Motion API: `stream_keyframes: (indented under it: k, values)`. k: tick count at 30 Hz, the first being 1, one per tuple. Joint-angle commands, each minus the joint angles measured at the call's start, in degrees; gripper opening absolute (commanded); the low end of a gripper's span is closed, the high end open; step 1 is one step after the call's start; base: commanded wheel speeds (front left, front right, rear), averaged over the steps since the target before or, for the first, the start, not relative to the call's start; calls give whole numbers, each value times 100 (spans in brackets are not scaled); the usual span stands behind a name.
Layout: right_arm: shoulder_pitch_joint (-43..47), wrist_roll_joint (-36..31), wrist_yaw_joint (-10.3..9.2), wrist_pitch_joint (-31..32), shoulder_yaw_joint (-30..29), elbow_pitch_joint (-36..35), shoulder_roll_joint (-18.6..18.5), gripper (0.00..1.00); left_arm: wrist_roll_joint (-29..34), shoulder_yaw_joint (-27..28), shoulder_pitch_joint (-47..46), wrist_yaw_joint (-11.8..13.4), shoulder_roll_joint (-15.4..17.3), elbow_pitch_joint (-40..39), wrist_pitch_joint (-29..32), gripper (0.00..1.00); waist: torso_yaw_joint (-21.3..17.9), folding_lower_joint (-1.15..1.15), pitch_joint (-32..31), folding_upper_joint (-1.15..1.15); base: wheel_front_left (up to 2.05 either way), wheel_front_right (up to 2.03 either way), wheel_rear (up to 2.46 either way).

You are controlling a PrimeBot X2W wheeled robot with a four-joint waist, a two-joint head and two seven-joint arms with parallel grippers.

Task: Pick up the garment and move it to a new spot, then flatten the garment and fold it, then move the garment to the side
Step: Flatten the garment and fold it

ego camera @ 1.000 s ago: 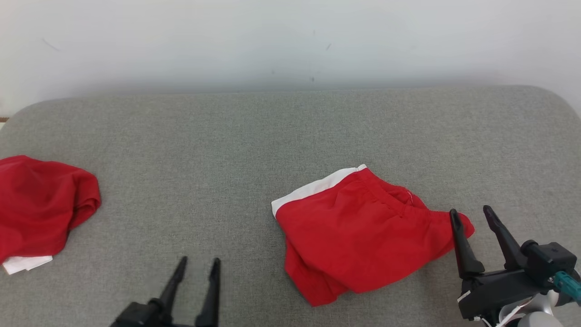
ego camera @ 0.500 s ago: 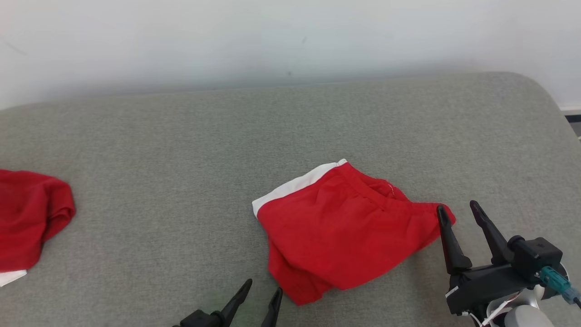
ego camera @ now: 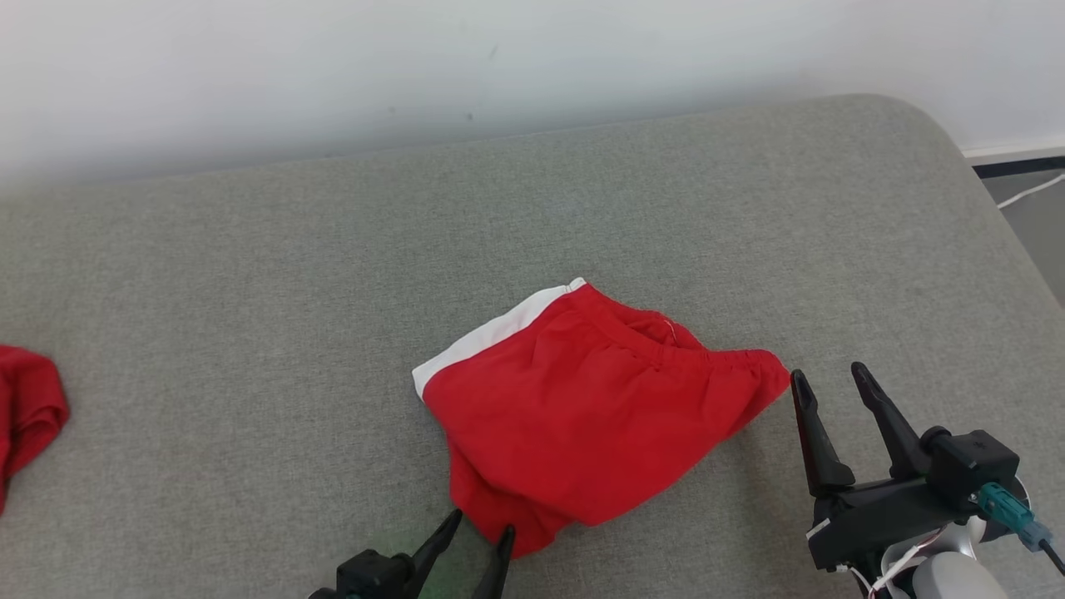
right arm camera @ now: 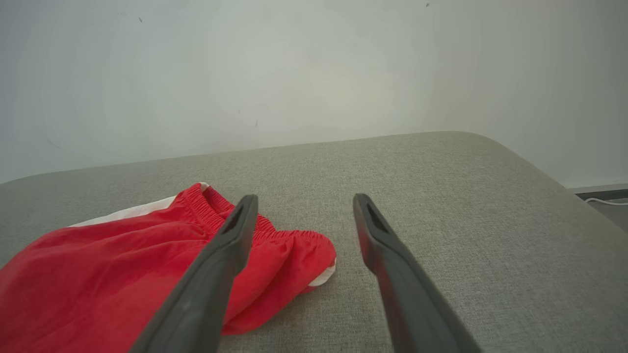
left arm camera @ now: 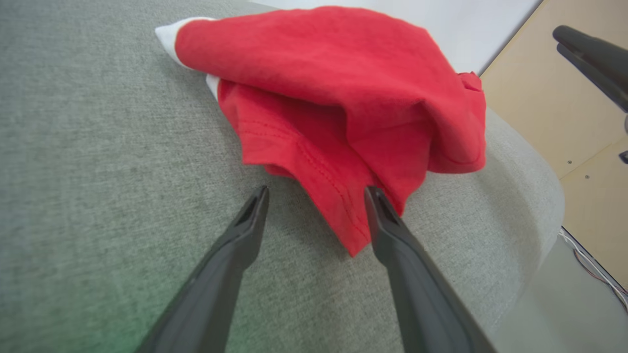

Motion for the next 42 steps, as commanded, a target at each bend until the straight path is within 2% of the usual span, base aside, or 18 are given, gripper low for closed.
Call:
stream_keyframes:
  k: [1, 3, 8, 16, 27, 34, 42]
  values:
    - [-71, 3, -2, -25, 20, 14, 12, 100, -23, -16, -30, -3, 10, 31, -9, 100, -33, 0, 17, 0, 0, 0, 0]
    - [-83, 7, -1, -40, 29, 32, 5, 100, -96, -41, -116, -17, 8, 44, -9, 0, -52, 0, 24, 0, 0, 0, 0]
    - [-35, -10, -2, -52, -12, 70, -11, 100, -156, 41, -216, 19, 12, -71, -9, 0, -12, 0, 2, 0, 0, 0, 0]
    - [44, -32, -2, -61, -38, 96, -18, 100, 156, 631, 23, 178, 68, -783, -9, 0, 422, 0, -148, 0, 0, 0, 0]
    - [133, -31, -1, -81, -30, 195, 12, 100, 272, 1287, 586, 456, 492, -1594, -9, 0, 991, 0, -332, 0, 0, 0, 0]
    - [160, -27, -1, -90, -36, 245, 9, 100, 193, 1547, 956, 652, 720, -1976, 46, 0, 1108, 0, -379, 0, 0, 0, 0]
    - [45, 12, -2, -95, 54, 290, 2, 100, 126, 1439, 842, 565, 694, -1885, 87, 0, 1044, 0, -356, 0, 0, 0, 0]
